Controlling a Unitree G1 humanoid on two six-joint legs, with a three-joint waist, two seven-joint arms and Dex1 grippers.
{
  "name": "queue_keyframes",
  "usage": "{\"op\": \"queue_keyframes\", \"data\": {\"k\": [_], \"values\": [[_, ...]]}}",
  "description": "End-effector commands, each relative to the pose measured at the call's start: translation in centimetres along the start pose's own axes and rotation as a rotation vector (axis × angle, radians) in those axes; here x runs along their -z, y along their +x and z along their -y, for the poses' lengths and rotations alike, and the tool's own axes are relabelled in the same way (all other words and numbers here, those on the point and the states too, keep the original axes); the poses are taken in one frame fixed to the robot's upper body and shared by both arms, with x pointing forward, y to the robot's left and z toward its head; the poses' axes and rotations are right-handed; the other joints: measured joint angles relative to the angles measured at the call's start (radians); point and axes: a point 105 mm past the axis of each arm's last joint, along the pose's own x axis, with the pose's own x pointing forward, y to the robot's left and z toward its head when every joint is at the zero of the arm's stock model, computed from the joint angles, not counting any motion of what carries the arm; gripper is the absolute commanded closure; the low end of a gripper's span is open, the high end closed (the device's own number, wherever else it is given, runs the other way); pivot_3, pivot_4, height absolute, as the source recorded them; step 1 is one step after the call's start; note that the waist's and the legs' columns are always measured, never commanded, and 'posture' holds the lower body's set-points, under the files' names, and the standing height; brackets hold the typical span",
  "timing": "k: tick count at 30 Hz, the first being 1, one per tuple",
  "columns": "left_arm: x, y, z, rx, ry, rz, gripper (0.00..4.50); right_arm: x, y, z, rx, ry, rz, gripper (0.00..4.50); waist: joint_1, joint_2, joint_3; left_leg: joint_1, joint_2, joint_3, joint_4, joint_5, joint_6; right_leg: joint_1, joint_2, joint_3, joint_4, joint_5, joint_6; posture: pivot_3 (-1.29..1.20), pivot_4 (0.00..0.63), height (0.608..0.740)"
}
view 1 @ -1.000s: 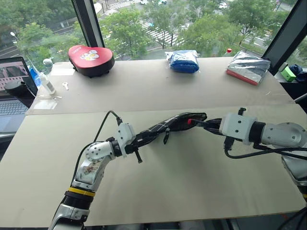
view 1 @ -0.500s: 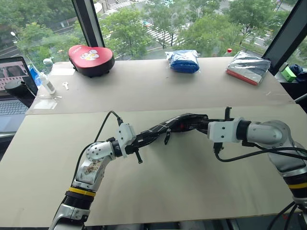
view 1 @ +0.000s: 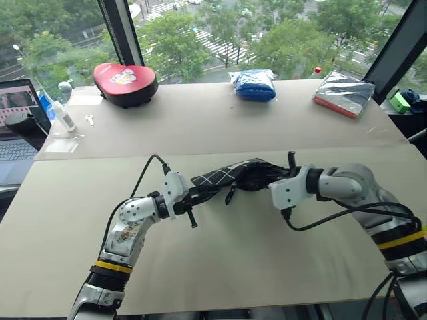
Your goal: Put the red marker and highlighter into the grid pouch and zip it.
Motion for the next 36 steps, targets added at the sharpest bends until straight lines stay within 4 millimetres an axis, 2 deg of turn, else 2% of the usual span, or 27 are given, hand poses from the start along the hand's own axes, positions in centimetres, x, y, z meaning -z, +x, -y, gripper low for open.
{"op": "queue_keyframes", "data": {"k": [1, 4, 8, 10, 15, 20, 24, 26, 28, 29, 33, 36], "values": [[-1.3, 0.2, -0.3, 0.000, 0.042, 0.045, 4.50, -2.2, 1.2, 2.2, 0.068, -0.022, 0.087, 4.01, 0.000, 0.000, 0.000, 0.000, 0.001, 0.000, 0.000, 0.000, -0.001, 0.000, 0.001, 0.000, 0.000, 0.000, -0.001, 0.00, 0.150, 0.740], [-1.4, 0.2, -0.3, -0.005, 0.042, 0.047, 4.50, -2.3, 1.5, 2.7, 0.088, 0.035, 0.102, 4.01, 0.006, 0.000, 0.000, 0.000, 0.001, 0.000, 0.000, 0.000, -0.001, 0.000, 0.001, 0.000, 0.000, 0.001, -0.001, 0.00, 0.150, 0.740], [-1.4, 0.2, -0.2, -0.010, 0.040, 0.048, 4.50, -2.5, 1.7, 2.4, 0.070, 0.075, 0.117, 4.01, 0.007, 0.000, 0.000, 0.000, 0.001, 0.000, 0.000, 0.000, -0.001, 0.000, 0.001, 0.000, -0.001, 0.001, -0.001, 0.00, 0.150, 0.740], [-1.3, 0.2, -0.2, -0.012, 0.039, 0.048, 4.50, -2.5, 1.6, 2.1, 0.052, 0.127, 0.120, 2.98, 0.005, 0.000, 0.000, 0.000, 0.001, 0.000, 0.000, 0.000, -0.001, 0.000, 0.001, 0.000, 0.000, 0.001, -0.001, 0.00, 0.150, 0.740], [-1.3, 0.2, -0.1, -0.015, 0.035, 0.047, 4.50, -0.6, 0.6, 3.8, 0.114, 0.136, 0.042, 1.45, 0.005, 0.000, 0.000, 0.000, 0.002, 0.000, 0.000, 0.000, -0.001, -0.001, 0.002, 0.000, 0.000, 0.001, -0.002, 0.00, 0.150, 0.740], [-1.2, 0.2, 0.0, -0.015, 0.034, 0.045, 4.50, 1.0, -1.3, 5.6, 0.209, 0.161, 0.011, 1.45, 0.006, 0.000, 0.000, 0.000, 0.002, 0.000, 0.000, 0.000, -0.001, -0.001, 0.002, 0.000, 0.000, 0.001, -0.002, 0.00, 0.150, 0.740], [-1.2, 0.2, -0.1, -0.014, 0.034, 0.043, 4.50, 1.5, -3.8, 7.1, 0.282, 0.307, 0.056, 1.45, 0.005, 0.000, 0.000, 0.000, 0.002, 0.000, 0.000, 0.000, -0.001, -0.001, 0.002, 0.000, 0.000, 0.001, -0.002, 0.00, 0.150, 0.740], [-1.1, 0.2, 0.0, -0.012, 0.033, 0.042, 4.50, 1.4, -5.8, 7.3, 0.268, 0.630, 0.150, 1.45, 0.005, 0.000, 0.000, -0.001, 0.002, 0.000, 0.000, 0.000, -0.001, -0.001, 0.002, 0.000, -0.001, 0.001, -0.002, 0.00, 0.150, 0.740], [-1.1, 0.2, 0.0, -0.010, 0.033, 0.041, 4.50, 0.3, -7.6, 6.5, 0.163, 0.912, 0.267, 1.45, 0.009, 0.000, 0.000, -0.002, 0.003, -0.001, 0.000, 0.000, -0.001, -0.001, 0.002, 0.000, -0.001, 0.001, -0.002, 0.00, 0.150, 0.740], [-1.1, 0.3, 0.0, -0.010, 0.033, 0.041, 4.50, -0.6, -8.4, 5.9, 0.100, 0.983, 0.310, 1.45, 0.012, 0.000, 0.000, -0.002, 0.003, -0.002, 0.000, -0.001, -0.001, 0.000, 0.002, 0.000, -0.001, 0.002, -0.003, 0.00, 0.150, 0.740], [-1.1, 0.2, -0.1, -0.013, 0.032, 0.041, 4.50, -3.1, -10.3, 2.8, -0.061, 1.128, 0.364, 1.45, 0.020, 0.000, 0.000, -0.003, 0.003, -0.002, 0.000, -0.003, 0.002, -0.001, 0.001, 0.000, -0.003, 0.001, -0.003, 0.00, 0.150, 0.740], [-1.1, 0.2, -0.1, -0.014, 0.030, 0.041, 4.50, -4.3, -10.0, 0.3, -0.127, 1.236, 0.348, 1.45, 0.016, 0.000, 0.000, -0.003, 0.003, -0.001, 0.000, -0.004, 0.002, 0.000, 0.001, 0.000, -0.003, 0.001, -0.003, 0.00, 0.150, 0.740]]}}
